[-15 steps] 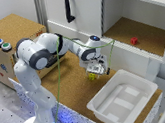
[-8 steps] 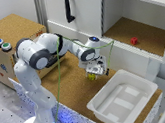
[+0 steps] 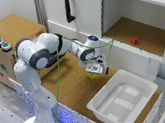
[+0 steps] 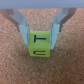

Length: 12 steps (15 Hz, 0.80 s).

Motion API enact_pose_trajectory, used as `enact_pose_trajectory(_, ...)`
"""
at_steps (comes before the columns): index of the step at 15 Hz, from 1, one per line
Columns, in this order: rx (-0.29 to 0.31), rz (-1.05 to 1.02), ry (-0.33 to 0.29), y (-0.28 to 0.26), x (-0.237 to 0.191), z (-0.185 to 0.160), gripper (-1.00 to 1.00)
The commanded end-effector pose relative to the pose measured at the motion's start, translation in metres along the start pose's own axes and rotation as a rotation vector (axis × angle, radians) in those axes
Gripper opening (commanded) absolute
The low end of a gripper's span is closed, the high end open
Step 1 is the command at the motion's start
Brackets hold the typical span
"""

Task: Rotate the yellow block towards the right

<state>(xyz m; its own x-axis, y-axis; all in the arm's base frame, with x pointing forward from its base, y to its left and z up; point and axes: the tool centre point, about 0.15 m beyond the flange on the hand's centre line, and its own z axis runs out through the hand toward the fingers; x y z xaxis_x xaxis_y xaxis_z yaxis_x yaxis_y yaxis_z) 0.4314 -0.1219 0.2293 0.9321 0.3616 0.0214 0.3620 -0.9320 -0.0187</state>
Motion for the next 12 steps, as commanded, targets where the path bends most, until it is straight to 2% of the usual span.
enact_pose_trajectory(1,0.049,0.051,0.052,0.009,-0.029,-0.04,-1.0)
enact_pose_trajectory(3,0.076,0.14,0.024,0.005,-0.028,-0.05,-1.0)
enact_pose_trajectory(5,0.053,0.214,0.006,-0.003,-0.019,-0.046,-1.0)
enact_pose_trajectory(7,0.044,0.384,-0.022,-0.005,-0.008,-0.032,-1.0)
enact_pose_trajectory(9,-0.003,0.537,-0.033,-0.011,0.001,-0.021,-1.0)
enact_pose_trajectory(11,-0.099,0.693,-0.036,-0.021,0.009,-0.016,-1.0)
enact_pose_trajectory(12,-0.11,0.799,-0.031,-0.021,0.013,-0.016,-1.0)
